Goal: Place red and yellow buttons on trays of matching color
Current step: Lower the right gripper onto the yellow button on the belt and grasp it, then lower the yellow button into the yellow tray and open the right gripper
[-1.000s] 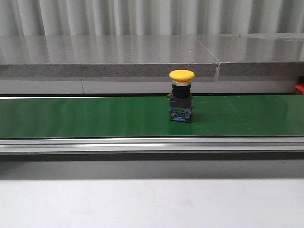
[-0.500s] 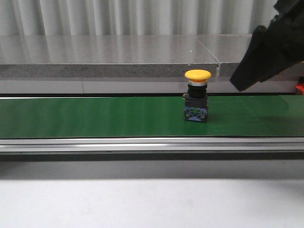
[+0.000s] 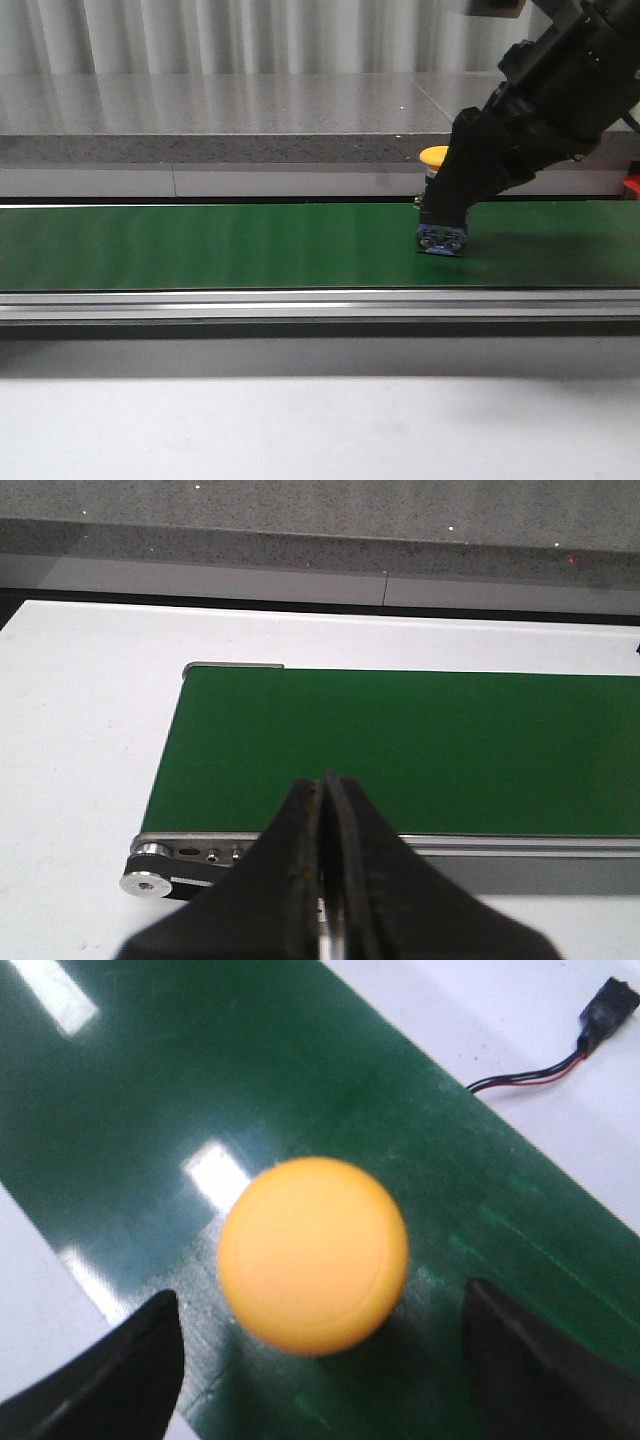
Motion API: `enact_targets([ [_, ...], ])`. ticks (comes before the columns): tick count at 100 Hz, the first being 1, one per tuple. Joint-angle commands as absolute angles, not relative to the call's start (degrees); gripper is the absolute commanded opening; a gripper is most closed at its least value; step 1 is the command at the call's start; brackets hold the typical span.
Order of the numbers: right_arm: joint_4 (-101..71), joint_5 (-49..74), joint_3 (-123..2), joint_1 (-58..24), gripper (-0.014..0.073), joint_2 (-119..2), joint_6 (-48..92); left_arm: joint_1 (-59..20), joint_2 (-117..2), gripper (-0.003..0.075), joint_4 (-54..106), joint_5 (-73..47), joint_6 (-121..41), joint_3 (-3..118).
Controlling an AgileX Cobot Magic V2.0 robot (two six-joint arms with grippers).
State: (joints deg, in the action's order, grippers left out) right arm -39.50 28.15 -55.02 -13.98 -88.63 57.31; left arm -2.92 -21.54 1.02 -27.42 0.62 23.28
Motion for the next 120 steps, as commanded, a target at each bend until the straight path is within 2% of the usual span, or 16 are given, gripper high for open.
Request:
enact_targets([
  [1, -42.3, 24.8, -56.5, -14.0, 0.0574, -87.5, 57.9, -3.4, -21.8, -0.0021, 1.6, -22.9, 0.7, 24.8],
  [17, -43.1, 24.4, -56.5, -14.0, 0.0545, -89.0, 57.9, -3.4, -21.8, -0.0021, 1.6, -22.9, 0.7, 24.8],
  [29, -44.2, 24.4, -56.5, -14.0, 0.0395, -89.7, 57.9, -3.4, -21.8, -0.0021, 1.6, -22.9, 0.7, 24.8],
  [40, -44.6, 24.4, -56.5, -14.0, 0.0173, -89.8, 57.9, -3.4, -21.8, -0.0021, 1.6, -22.9, 0.7, 24.8],
  [49, -44.6, 24.4, -56.5, -14.0, 0.0076, -89.8, 57.9, -3.4, -21.8, -0.0021, 1.6, -22.9, 0.7, 24.8],
  [68, -44.6, 24.8, -56.5, -12.8, 0.0069, -87.1, 56.5, -3.4, -21.8, -0.0021, 1.6, -22.9, 0.7, 24.8],
  [84, -44.2, 25.4, -56.5, -7.6, 0.0069, -81.7, 51.3, -3.4, -21.8, -0.0021, 1.6, -22.9, 0.7, 24.8],
  [98, -42.6, 25.5, -56.4, 1.4, 0.0069, -76.0, 46.2, -3.4, -21.8, -0.0021, 1.6, -22.9, 0.7, 24.8],
  [120, -41.5, 29.0, -56.4, 22.4, 0.0069, -70.7, 37.3, -3.4, -21.8, -0.0021, 1.6, -22.9, 0.7, 24.8],
])
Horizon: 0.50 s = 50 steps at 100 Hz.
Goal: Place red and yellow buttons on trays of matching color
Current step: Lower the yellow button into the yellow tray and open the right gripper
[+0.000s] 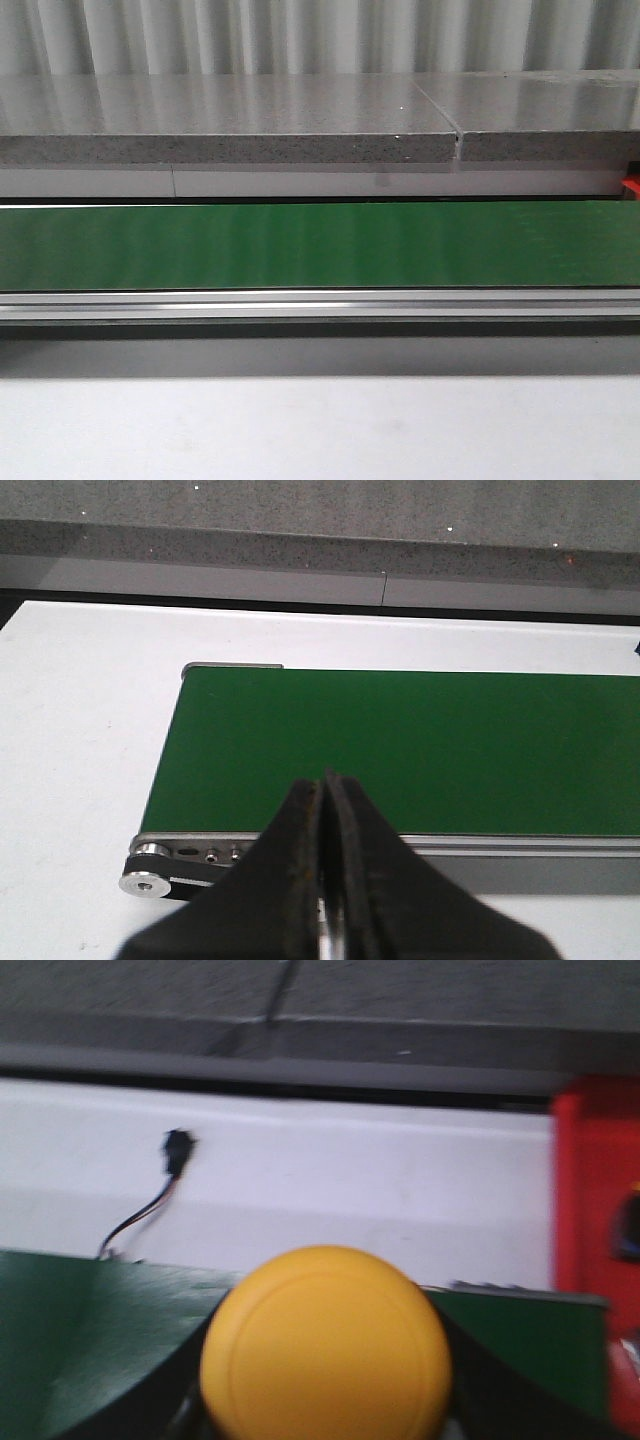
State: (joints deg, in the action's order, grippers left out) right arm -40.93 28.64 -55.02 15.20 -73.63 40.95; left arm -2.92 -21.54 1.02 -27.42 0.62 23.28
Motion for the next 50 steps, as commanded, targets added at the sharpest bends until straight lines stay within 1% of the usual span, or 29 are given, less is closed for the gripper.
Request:
enact_targets([
  [1, -41.5, 29.3, -56.4, 23.8, 0.0069, -70.6, 37.0, -3.4, -21.8, -0.0021, 1.6, -22.9, 0.7, 24.8],
  [14, -41.3, 30.7, -55.9, 35.9, 0.0069, -70.7, 33.2, -3.4, -21.8, -0.0021, 1.6, -22.9, 0.7, 24.8],
  [26, -41.3, 26.8, -54.3, 46.0, 0.0069, -70.7, 27.9, -3.4, -21.8, -0.0021, 1.6, -22.9, 0.7, 24.8],
  [33, -41.3, 24.1, -53.3, 49.6, 0.0069, -70.9, 25.9, -3.4, -21.8, -0.0021, 1.6, -22.9, 0.7, 24.8],
  [50, -40.3, 21.1, -51.3, 54.0, 0.0069, -71.4, 25.7, -3.4, -21.8, -0.0021, 1.6, -22.9, 0.7, 24.8],
])
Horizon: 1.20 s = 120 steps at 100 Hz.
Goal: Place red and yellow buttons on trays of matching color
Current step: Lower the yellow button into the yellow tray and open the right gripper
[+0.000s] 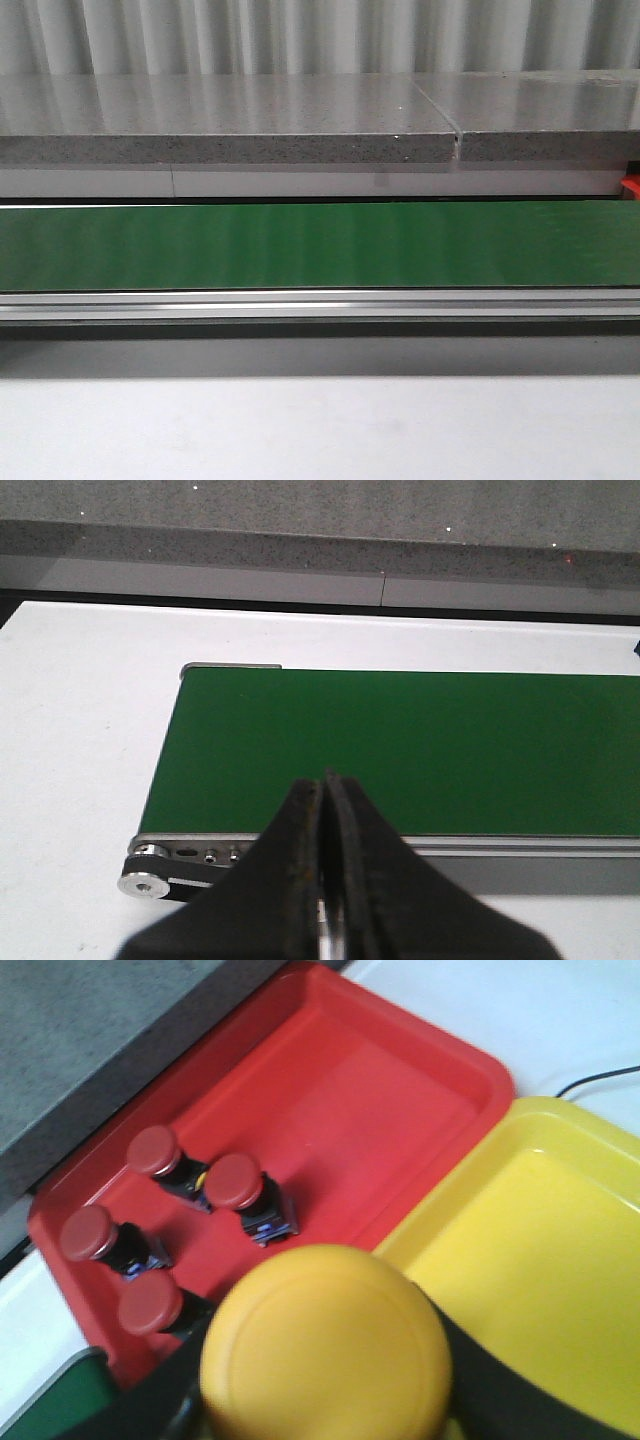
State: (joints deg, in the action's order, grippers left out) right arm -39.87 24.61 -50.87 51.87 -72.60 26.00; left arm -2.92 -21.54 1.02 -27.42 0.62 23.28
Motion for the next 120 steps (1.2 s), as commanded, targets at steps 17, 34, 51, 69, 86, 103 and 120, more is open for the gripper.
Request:
enact_targets([
  [17, -36.4, 20.8, -48.5, 59.1, 0.0069, -71.6, 25.6, -3.4, -21.8, -0.0021, 1.6, -22.9, 0.7, 24.8],
  [34, -36.3, 20.3, -45.4, 62.2, 0.0069, -73.0, 25.2, -3.4, -21.8, -0.0021, 1.6, -22.9, 0.7, 24.8],
  [51, -36.8, 17.3, -40.2, 61.8, 0.0069, -74.1, 25.2, -3.4, -21.8, -0.0021, 1.6, -22.9, 0.7, 24.8],
  [69, -36.8, 11.7, -35.6, 59.8, 0.0069, -74.7, 25.2, -3.4, -21.8, -0.0021, 1.6, -22.9, 0.7, 24.8],
  [86, -36.8, 8.4, -34.8, 54.5, 0.0069, -75.2, 25.2, -3.4, -21.8, -0.0021, 1.6, -22.9, 0.7, 24.8],
  [103, -35.8, 6.5, -34.8, 51.1, 0.0069, -78.4, 25.3, -3.4, -21.8, -0.0021, 1.6, -22.9, 0.7, 24.8],
  [120, -35.8, 5.9, -34.8, 51.1, 0.0069, -82.1, 25.3, -3.4, -21.8, -0.0021, 1.6, -22.9, 0.7, 24.8],
])
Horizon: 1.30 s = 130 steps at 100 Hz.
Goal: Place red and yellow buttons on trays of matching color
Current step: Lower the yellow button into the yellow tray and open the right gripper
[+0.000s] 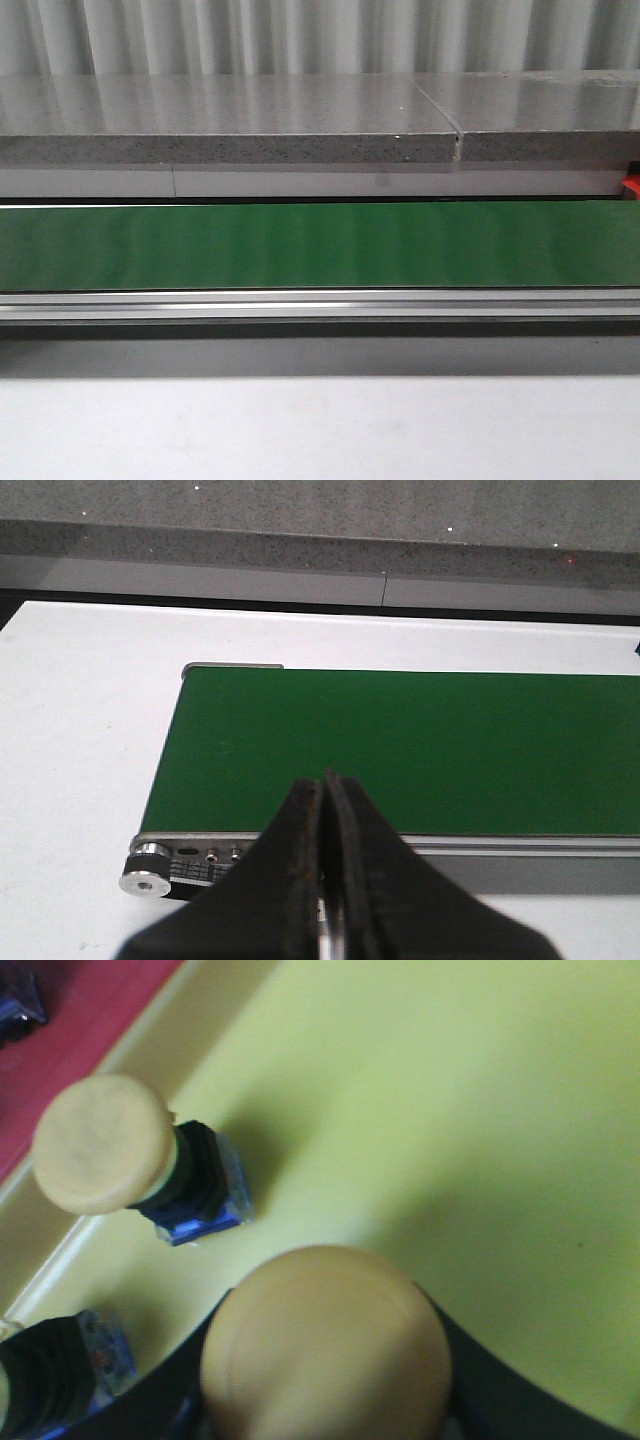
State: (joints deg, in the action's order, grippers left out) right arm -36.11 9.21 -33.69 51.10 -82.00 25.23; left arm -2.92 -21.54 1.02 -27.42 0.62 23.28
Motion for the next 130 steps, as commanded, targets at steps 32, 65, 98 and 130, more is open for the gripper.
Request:
enact_targets([
  [32, -35.8, 4.4, -34.8, 51.1, 0.0115, -84.8, 25.3, -3.4, -21.8, -0.0021, 1.6, -22.9, 0.7, 24.8],
  [65, -36.1, 4.0, -34.8, 51.1, 0.0553, -84.7, 25.3, -3.4, -21.8, -0.0021, 1.6, -22.9, 0.7, 24.8],
  [98, -39.5, 7.3, -38.7, 51.1, 0.0563, -80.1, 25.3, -3.4, -21.8, -0.0021, 1.6, -22.9, 0.7, 24.8],
  [130, -42.0, 10.3, -43.1, 43.1, 0.0563, -70.5, 25.3, -3.4, -21.8, -0.0021, 1.6, -22.9, 0.7, 24.8],
])
